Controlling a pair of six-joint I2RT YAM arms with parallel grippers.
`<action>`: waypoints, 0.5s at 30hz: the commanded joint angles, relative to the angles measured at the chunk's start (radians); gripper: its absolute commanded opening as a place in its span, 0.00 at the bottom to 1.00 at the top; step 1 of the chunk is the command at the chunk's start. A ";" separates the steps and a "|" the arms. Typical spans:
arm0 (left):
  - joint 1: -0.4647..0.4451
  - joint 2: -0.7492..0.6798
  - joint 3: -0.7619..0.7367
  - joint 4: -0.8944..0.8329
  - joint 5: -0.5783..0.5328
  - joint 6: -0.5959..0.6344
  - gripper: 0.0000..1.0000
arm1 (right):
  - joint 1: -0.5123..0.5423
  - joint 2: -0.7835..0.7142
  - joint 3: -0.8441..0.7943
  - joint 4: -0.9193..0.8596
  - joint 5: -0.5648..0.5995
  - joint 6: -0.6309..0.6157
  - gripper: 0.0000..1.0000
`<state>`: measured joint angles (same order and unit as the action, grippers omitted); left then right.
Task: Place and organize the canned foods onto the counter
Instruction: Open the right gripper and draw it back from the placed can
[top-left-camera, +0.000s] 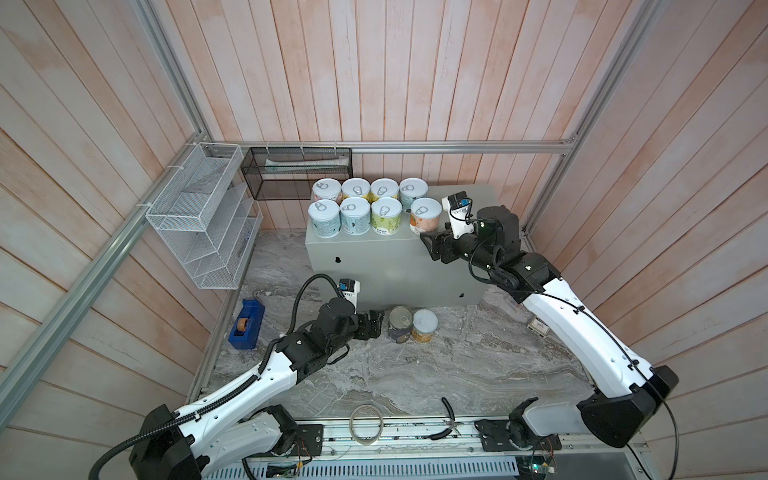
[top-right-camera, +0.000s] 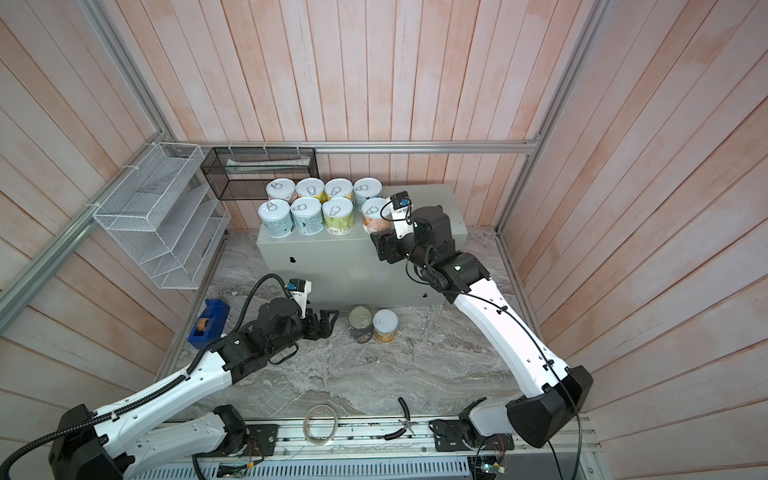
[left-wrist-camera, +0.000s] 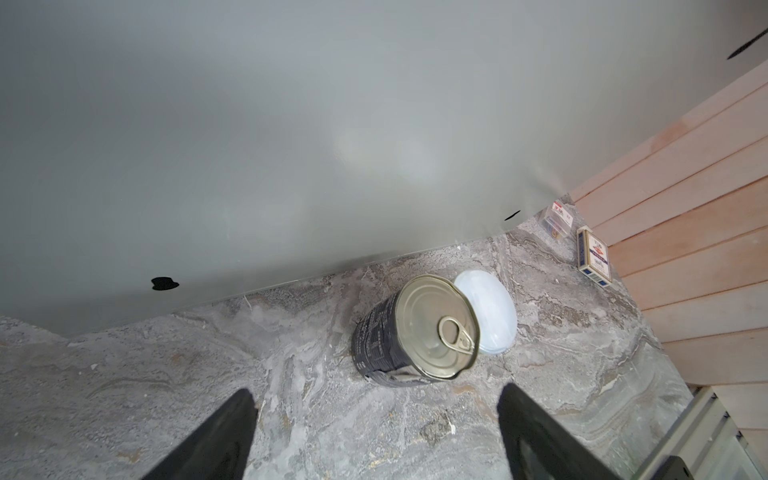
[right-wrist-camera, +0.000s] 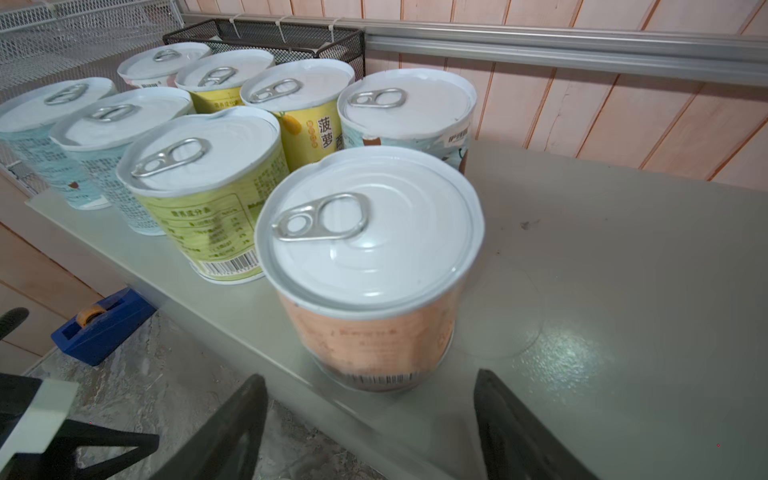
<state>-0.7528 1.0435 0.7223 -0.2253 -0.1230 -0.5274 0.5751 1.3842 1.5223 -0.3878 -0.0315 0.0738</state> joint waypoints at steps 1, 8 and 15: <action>0.004 0.006 -0.011 0.033 0.006 -0.009 0.92 | -0.005 -0.025 -0.008 0.103 0.008 -0.031 0.77; 0.004 0.006 -0.003 0.026 -0.006 -0.010 0.93 | -0.005 0.010 -0.001 0.139 -0.015 -0.062 0.77; 0.004 0.024 -0.003 0.024 0.004 -0.020 0.97 | -0.006 0.040 0.010 0.168 -0.056 -0.057 0.76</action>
<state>-0.7525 1.0607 0.7223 -0.2165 -0.1234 -0.5362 0.5739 1.4052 1.5188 -0.2550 -0.0586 0.0238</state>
